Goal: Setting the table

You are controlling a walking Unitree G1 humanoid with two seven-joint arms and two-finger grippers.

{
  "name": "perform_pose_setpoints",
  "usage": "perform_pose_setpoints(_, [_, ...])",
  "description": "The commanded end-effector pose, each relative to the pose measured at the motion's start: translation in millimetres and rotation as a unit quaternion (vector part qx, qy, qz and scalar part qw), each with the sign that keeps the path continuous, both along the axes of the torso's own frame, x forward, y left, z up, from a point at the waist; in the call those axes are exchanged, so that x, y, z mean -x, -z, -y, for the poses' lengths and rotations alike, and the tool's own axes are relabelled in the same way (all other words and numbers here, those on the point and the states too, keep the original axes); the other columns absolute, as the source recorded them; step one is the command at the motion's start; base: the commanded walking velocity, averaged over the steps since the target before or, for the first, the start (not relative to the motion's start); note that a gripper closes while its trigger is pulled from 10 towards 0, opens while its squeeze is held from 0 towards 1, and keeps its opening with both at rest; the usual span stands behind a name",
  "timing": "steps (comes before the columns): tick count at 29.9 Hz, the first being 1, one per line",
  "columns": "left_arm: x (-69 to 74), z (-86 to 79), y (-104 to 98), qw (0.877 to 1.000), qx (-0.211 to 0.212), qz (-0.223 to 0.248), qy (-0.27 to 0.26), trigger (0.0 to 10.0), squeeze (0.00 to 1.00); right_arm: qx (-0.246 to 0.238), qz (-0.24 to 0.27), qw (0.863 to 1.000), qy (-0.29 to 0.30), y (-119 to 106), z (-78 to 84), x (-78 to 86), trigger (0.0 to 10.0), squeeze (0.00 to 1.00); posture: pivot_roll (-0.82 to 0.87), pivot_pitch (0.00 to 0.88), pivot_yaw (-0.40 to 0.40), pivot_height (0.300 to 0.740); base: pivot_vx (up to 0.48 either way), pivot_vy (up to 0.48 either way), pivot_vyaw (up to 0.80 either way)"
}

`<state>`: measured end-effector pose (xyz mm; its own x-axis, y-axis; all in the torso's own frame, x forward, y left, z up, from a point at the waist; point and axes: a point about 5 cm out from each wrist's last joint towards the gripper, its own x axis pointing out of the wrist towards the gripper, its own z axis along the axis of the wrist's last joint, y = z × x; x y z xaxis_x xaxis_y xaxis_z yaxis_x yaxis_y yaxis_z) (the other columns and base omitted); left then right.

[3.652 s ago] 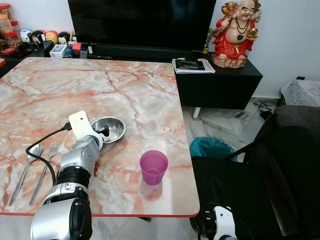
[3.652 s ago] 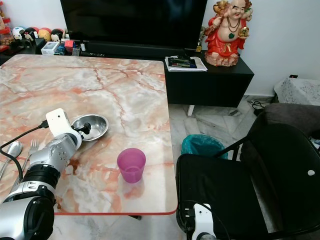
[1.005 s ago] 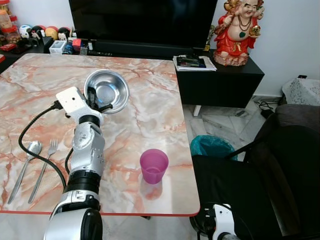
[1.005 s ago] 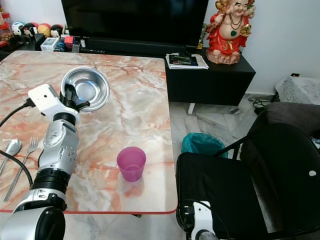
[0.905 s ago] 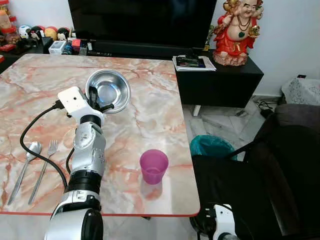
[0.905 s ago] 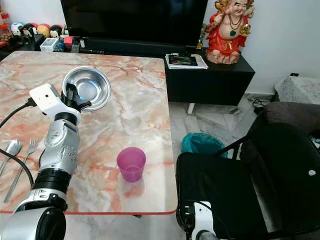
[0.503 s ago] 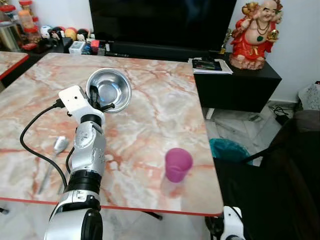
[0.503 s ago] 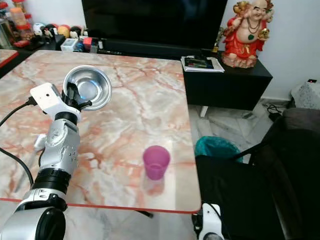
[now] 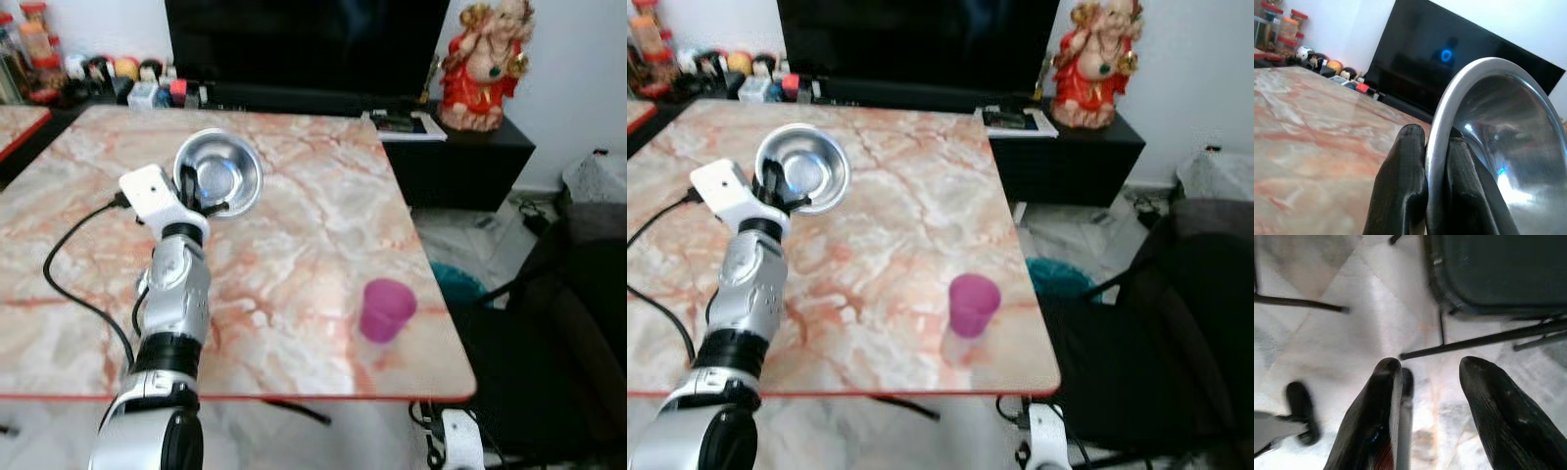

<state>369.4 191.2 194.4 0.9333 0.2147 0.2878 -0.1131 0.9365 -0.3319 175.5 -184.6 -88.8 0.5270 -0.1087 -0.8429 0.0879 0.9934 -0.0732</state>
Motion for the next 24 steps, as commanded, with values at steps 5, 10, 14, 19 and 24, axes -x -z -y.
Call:
perform_pose_setpoints(5, [-2.2,8.5,-13,1.000,-0.001,0.025,0.014,10.0,0.00,-0.008,0.010,1.000,-0.001,-3,1.8,-5.1,10.0,0.00,-0.03,0.000,-0.055,0.740,0.000,0.316,0.00])
perform_pose_setpoints(10, [-1.9,8.1,-17,0.999,-0.002,0.032,0.015,10.0,0.00,-0.013,0.011,1.000,-0.004,-3,-0.2,-5.5,10.0,0.00,-0.02,0.000,-0.053,0.740,0.000,0.322,0.00])
perform_pose_setpoints(14, [-1.6,6.8,-22,0.999,-0.004,0.040,0.013,10.0,0.00,-0.016,0.011,1.000,-0.007,-2,-2.2,-5.2,10.0,0.00,-0.02,0.000,-0.050,0.740,0.000,0.322,0.00])
perform_pose_setpoints(19, [-1.4,3.9,-27,0.999,-0.006,0.047,0.010,10.0,0.00,-0.019,0.012,1.000,-0.015,-2,-5.5,-5.4,10.0,0.00,-0.01,0.000,-0.042,0.740,0.000,0.325,0.00])
perform_pose_setpoints(24, [-1.9,0.9,-34,0.999,-0.008,0.053,0.006,10.0,0.00,-0.014,0.017,0.999,-0.031,-3,-8.1,-8.1,10.0,0.00,0.00,0.000,-0.040,0.740,0.000,0.333,0.10])
